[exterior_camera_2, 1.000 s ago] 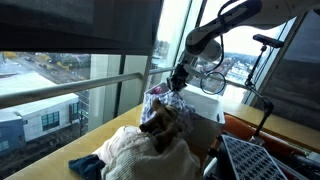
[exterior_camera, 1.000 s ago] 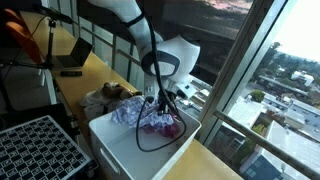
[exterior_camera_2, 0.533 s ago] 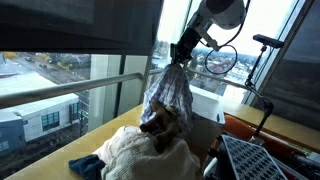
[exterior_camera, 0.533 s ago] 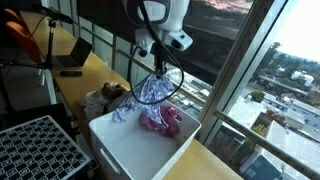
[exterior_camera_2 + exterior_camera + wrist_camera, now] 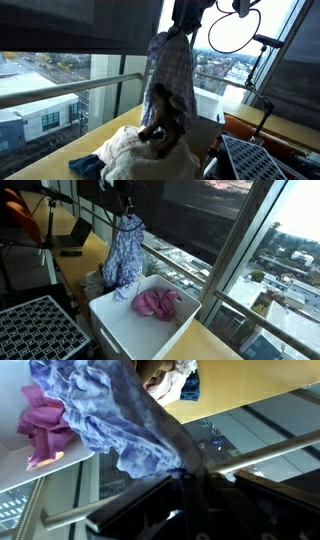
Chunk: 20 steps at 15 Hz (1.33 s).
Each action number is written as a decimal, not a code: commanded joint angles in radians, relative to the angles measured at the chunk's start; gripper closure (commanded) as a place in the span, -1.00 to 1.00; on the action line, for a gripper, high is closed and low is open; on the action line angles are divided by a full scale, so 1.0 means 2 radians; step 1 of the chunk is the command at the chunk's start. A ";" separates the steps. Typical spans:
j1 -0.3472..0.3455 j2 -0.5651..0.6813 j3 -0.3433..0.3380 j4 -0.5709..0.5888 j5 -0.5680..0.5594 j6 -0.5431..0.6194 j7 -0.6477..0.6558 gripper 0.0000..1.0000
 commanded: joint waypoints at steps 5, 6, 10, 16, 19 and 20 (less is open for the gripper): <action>0.063 -0.075 0.114 -0.027 -0.065 -0.017 0.130 0.97; 0.066 -0.068 0.127 -0.033 -0.072 -0.009 0.147 0.97; 0.063 -0.058 0.139 -0.056 -0.078 -0.004 0.173 0.97; 0.029 -0.050 0.091 -0.077 -0.066 -0.005 0.160 0.97; 0.018 -0.033 0.077 -0.075 -0.063 0.003 0.160 0.97; 0.017 -0.024 0.075 -0.075 -0.063 0.004 0.160 0.97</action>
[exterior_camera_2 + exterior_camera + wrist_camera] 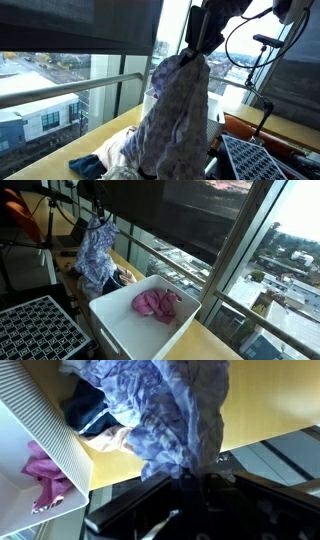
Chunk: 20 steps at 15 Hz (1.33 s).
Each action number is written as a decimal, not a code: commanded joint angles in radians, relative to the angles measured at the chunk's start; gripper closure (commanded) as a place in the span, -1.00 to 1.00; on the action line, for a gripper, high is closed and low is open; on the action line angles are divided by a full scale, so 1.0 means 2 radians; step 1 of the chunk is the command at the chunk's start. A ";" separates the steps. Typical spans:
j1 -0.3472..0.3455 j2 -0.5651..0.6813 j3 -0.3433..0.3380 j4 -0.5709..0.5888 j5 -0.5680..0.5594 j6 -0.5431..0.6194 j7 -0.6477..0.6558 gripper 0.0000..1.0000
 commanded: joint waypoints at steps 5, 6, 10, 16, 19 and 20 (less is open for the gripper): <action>0.003 0.051 -0.012 0.011 -0.006 0.004 0.001 0.09; 0.002 0.053 -0.016 0.014 -0.007 0.001 -0.002 -0.07; -0.023 0.048 -0.051 0.020 -0.010 -0.006 -0.030 -0.63; -0.086 0.095 -0.128 0.049 -0.021 0.025 -0.109 -1.00; -0.098 0.151 -0.148 0.069 -0.012 0.059 -0.136 -1.00; -0.097 0.173 -0.152 0.074 -0.012 0.074 -0.140 -1.00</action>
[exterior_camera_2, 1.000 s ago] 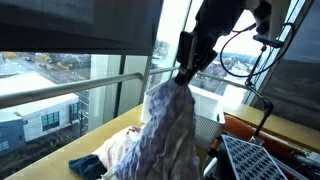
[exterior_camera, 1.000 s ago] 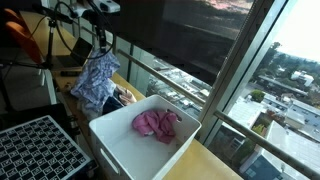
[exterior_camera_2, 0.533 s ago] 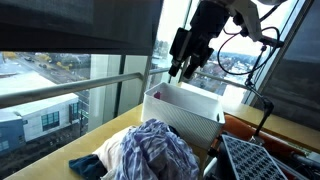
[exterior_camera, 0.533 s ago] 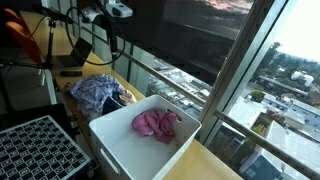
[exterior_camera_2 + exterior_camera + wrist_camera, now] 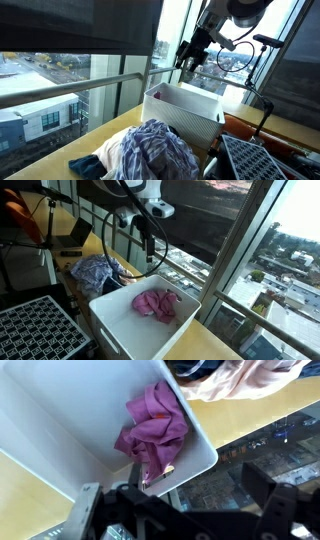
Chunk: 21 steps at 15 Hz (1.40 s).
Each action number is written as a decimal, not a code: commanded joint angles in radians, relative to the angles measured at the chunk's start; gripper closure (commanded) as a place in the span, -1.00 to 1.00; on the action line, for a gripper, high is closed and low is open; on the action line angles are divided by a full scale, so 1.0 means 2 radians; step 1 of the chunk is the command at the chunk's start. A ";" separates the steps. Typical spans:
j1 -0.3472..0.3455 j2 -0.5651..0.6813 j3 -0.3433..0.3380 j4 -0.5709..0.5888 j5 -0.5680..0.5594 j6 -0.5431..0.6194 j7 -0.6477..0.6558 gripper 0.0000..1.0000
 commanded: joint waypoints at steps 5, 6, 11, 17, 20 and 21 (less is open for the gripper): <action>0.007 0.190 -0.017 0.086 0.007 0.097 -0.026 -1.00; 0.006 0.215 -0.019 0.102 0.008 0.105 -0.029 -1.00; -0.004 0.309 -0.029 0.184 0.018 0.101 -0.039 -1.00; -0.007 0.387 -0.036 0.248 0.030 0.074 -0.032 -1.00; -0.012 0.418 -0.039 0.268 0.033 0.058 -0.033 -1.00; -0.015 0.427 -0.041 0.274 0.034 0.051 -0.034 -1.00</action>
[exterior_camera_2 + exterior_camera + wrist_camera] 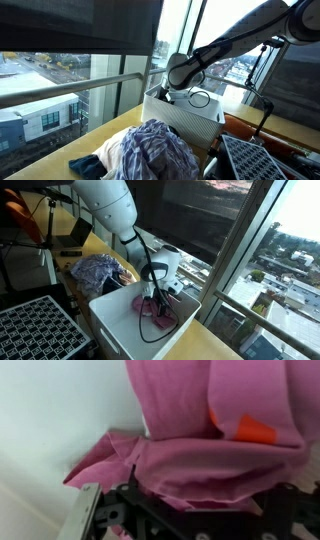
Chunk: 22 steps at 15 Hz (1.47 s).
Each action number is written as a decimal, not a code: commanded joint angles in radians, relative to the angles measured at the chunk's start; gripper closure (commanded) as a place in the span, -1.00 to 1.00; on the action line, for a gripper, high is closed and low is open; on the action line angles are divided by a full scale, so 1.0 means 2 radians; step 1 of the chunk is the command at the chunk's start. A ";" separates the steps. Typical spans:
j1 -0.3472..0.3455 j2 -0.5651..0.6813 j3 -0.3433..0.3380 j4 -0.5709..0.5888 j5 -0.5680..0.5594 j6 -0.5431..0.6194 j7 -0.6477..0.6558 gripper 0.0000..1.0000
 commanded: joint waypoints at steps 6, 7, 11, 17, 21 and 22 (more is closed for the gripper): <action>-0.028 0.047 -0.009 0.076 0.031 -0.084 -0.012 -0.13; -0.031 0.040 -0.008 0.078 0.035 -0.096 -0.011 0.01; -0.034 -0.002 -0.007 0.072 0.049 -0.133 -0.005 0.63; -0.021 -0.089 -0.012 0.050 0.051 -0.155 0.007 0.91; -0.003 -0.167 -0.013 0.036 0.045 -0.165 0.024 0.91; 0.004 -0.186 -0.011 0.030 0.043 -0.160 0.028 0.91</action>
